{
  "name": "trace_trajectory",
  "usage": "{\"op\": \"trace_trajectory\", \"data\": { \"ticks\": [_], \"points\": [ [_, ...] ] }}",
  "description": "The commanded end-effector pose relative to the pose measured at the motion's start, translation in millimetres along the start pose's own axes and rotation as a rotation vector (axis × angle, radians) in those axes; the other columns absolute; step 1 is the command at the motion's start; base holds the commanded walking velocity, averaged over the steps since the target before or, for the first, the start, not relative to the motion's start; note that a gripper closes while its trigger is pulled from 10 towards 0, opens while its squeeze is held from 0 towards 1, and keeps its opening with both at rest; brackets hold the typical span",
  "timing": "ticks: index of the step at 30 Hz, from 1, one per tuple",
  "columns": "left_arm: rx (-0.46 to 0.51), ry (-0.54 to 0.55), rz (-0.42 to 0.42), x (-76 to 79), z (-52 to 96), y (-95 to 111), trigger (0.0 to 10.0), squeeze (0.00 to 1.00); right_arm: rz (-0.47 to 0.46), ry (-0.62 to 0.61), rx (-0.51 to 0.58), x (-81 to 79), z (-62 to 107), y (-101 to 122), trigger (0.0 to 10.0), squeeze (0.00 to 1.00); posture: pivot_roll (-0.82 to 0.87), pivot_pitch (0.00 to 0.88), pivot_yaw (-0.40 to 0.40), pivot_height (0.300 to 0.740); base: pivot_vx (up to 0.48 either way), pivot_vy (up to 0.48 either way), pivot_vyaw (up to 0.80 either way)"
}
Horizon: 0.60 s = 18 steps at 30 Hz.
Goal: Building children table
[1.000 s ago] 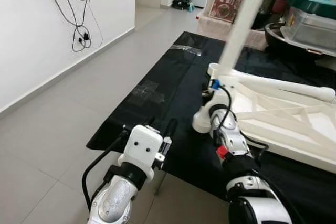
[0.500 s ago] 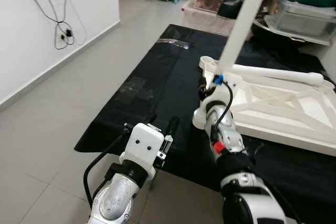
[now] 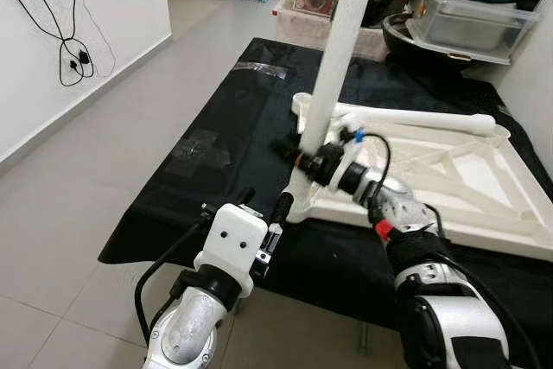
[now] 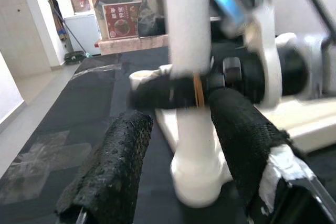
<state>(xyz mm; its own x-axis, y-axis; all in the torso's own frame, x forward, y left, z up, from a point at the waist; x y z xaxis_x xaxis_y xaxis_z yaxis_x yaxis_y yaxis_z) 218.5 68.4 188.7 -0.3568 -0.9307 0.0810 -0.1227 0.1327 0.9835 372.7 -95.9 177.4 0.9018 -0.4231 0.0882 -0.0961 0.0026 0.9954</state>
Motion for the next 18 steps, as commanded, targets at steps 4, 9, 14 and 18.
{"op": "trace_trajectory", "data": {
  "ticks": [4, 9, 14, 18],
  "points": [
    [-0.009, 0.004, -0.003, 1.0, -0.2, -2, 10.0, 0.00, -0.054, 0.106, -0.002, -14.5, -14.0, -9, 9.8, 0.00, 0.16, 0.071, -0.125, 0.740, 0.000, 0.000, 0.00],
    [-0.009, 0.006, -0.002, 1.1, 0.1, -2, 10.0, 0.00, -0.074, -0.013, 0.054, -3.5, -17.2, -1, 0.0, 0.00, 0.16, 0.071, -0.125, 0.740, 0.000, 0.000, 0.00],
    [-0.009, 0.006, -0.001, 1.1, 0.0, -2, 10.0, 0.00, 0.010, -0.204, 0.021, 11.4, -10.3, -1, 0.0, 0.00, 0.16, 0.070, -0.128, 0.740, 0.000, 0.000, 0.00],
    [-0.009, 0.004, -0.001, 1.4, 0.2, -2, 10.0, 0.00, 0.080, -0.432, -0.052, 22.9, -3.0, -7, 0.0, 0.00, 0.15, 0.065, -0.124, 0.740, 0.000, 0.000, 0.00]
  ]
}}
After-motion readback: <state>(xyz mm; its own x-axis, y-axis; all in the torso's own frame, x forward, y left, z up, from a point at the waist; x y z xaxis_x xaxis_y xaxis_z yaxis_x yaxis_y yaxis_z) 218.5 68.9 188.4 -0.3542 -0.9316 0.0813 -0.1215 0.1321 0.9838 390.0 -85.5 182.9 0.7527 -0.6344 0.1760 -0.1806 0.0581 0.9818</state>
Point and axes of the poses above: a point about 5 cm out from each wrist's last joint towards the gripper, its own z axis pointing back from the gripper into the wrist, its own y axis along the axis of the wrist's last joint, x = y × z, the point moved 1 cm from there along -z, pointing out of the wrist towards the gripper, and after that the axes turned 15 degrees about z, right-handed, at the moved point
